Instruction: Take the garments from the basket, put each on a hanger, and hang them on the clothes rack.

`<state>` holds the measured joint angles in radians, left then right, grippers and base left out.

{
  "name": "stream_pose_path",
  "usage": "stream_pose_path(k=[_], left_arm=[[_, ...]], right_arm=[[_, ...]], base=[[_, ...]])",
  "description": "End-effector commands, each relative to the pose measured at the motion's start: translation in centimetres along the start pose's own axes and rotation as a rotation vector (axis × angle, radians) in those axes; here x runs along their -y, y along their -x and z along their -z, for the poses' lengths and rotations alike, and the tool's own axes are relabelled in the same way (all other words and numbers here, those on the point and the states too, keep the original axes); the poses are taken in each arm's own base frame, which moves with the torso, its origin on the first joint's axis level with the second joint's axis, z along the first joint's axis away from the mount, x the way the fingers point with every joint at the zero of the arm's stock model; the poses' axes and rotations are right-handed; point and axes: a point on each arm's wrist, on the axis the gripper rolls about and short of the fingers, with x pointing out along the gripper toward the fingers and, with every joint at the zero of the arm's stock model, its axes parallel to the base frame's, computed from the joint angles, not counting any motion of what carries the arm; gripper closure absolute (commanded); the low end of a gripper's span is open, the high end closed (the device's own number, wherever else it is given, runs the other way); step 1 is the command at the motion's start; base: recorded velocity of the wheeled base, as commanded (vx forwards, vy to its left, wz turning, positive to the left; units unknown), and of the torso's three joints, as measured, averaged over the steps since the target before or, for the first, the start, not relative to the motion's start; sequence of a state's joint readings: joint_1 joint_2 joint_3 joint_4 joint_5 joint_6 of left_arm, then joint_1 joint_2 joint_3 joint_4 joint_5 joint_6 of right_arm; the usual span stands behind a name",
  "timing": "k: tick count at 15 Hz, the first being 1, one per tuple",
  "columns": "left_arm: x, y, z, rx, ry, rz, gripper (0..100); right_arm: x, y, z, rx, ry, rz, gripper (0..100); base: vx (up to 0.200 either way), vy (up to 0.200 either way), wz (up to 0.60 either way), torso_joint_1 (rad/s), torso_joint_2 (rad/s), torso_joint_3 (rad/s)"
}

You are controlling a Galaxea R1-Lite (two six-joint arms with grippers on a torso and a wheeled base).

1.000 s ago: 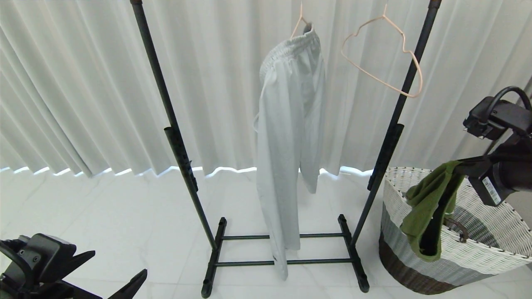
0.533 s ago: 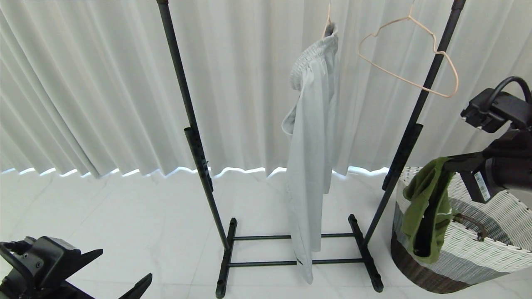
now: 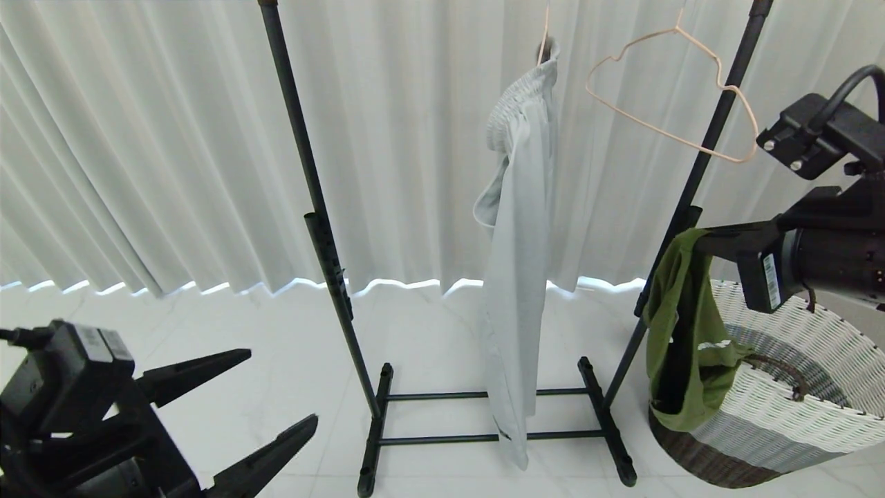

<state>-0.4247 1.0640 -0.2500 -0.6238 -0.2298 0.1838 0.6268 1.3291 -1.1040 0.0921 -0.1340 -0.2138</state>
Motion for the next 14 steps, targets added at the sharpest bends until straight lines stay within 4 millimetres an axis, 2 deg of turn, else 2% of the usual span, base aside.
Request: stream_pose_path(k=[1, 3, 6, 8, 11, 14], left_arm=[[1.0, -3.4, -2.8, 0.024, 0.061, 0.127, 0], [2.2, -5.0, -3.6, 0.011, 0.103, 0.190, 0], [5.4, -6.0, -2.7, -0.063, 0.077, 0.349, 0], [5.6, -6.9, -2.3, -0.095, 0.073, 0.350, 0], [5.6, -6.8, -2.0, -0.094, 0.020, 0.355, 0], [5.8, -7.0, -1.7, -0.111, 0.014, 0.364, 0]], right_arm=[[-0.9, -0.4, -1.0, 0.026, 0.000, -0.043, 100], [-1.7, -0.9, -1.8, 0.054, -0.002, -0.074, 100], [-3.5, -1.5, -3.0, 0.100, 0.009, -0.136, 100], [-4.3, -2.1, -3.2, 0.093, 0.018, -0.158, 100], [-5.4, -2.8, -3.3, 0.088, 0.029, -0.196, 100], [-8.2, -3.4, -3.4, 0.091, 0.005, -0.279, 100]], base=[[0.000, 0.000, 0.00, 0.000, 0.00, 0.000], [0.000, 0.000, 0.00, 0.000, 0.00, 0.000], [0.000, 0.000, 0.00, 0.000, 0.00, 0.000], [0.000, 0.000, 0.00, 0.000, 0.00, 0.000], [0.000, 0.000, 0.00, 0.000, 0.00, 0.000], [0.000, 0.000, 0.00, 0.000, 0.00, 0.000]])
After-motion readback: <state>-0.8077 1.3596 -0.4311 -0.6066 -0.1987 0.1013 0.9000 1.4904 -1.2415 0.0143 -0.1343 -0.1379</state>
